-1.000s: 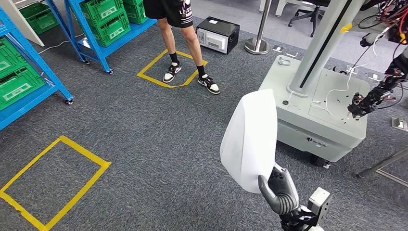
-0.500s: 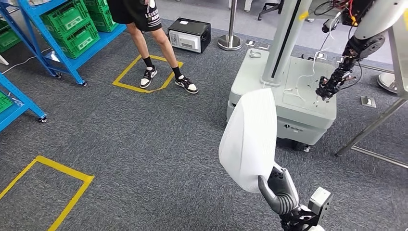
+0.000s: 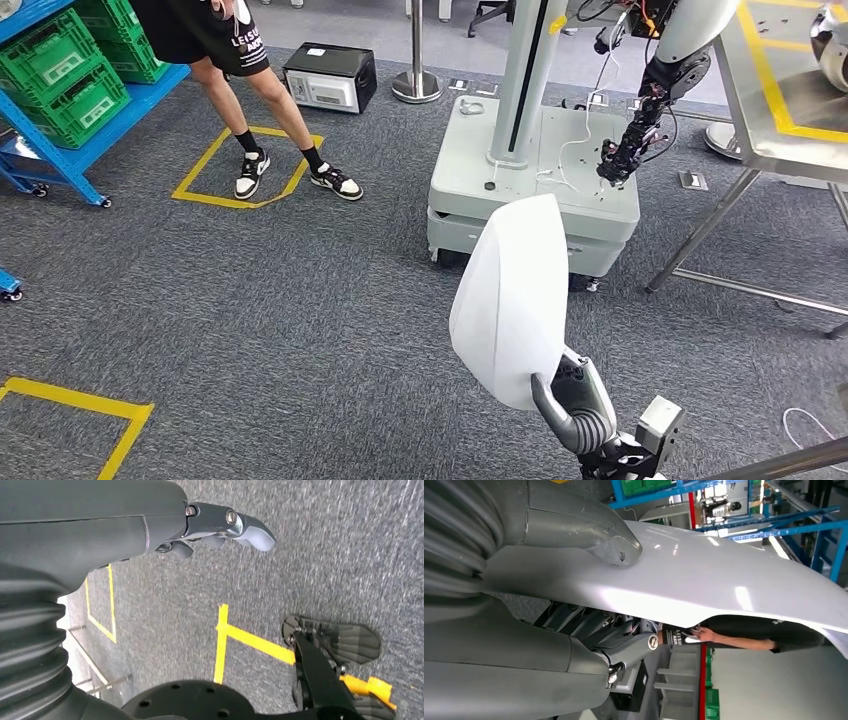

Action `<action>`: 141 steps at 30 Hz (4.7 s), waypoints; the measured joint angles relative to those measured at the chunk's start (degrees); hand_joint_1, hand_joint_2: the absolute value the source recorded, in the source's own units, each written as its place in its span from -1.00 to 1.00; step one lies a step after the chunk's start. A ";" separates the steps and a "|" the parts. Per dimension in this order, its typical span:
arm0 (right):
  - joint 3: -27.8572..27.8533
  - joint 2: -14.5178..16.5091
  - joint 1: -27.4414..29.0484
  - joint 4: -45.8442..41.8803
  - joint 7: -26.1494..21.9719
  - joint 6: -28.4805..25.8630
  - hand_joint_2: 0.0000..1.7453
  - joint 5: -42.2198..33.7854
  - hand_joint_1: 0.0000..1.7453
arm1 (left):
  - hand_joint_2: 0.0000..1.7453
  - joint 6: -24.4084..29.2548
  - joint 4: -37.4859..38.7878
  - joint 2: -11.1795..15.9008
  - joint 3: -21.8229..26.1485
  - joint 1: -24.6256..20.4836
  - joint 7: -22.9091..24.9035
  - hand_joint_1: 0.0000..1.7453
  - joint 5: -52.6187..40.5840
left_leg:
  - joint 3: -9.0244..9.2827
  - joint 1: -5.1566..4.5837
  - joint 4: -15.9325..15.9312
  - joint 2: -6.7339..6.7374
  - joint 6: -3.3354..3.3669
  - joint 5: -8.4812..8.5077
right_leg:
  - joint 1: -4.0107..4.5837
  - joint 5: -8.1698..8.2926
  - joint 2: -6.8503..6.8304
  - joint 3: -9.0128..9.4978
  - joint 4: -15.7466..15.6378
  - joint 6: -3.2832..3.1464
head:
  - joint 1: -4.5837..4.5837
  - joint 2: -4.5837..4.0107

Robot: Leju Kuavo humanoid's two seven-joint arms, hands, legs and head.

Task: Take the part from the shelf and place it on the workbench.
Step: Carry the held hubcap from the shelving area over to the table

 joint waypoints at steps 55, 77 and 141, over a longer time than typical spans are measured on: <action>-2.50 2.15 1.77 -1.91 2.60 -0.63 1.00 1.73 1.00 | 1.00 -0.64 0.04 0.43 -1.38 -0.35 0.57 -1.00 -3.14 | -3.01 0.78 6.94 0.35 -2.29 -2.18 | 0.05 0.39 -1.77 1.05 -0.73 -1.74 | -0.18 0.00; -2.36 1.40 0.33 0.83 1.01 0.54 1.00 1.50 1.00 | 1.00 -1.01 0.08 -0.29 -1.35 -0.34 0.52 -1.00 -3.01 | -1.35 -0.56 2.12 5.88 -0.88 -0.78 | 1.19 -0.25 -6.60 2.01 -1.48 -2.19 | 0.03 0.00; -4.57 3.62 -1.31 -0.76 2.08 -0.16 1.00 5.71 1.00 | 1.00 -1.72 -0.26 0.15 -1.11 -0.58 4.62 -1.00 -6.69 | -4.49 0.14 8.99 2.64 -2.15 -4.36 | 0.19 0.32 -4.99 2.30 -1.98 -2.30 | 0.06 0.00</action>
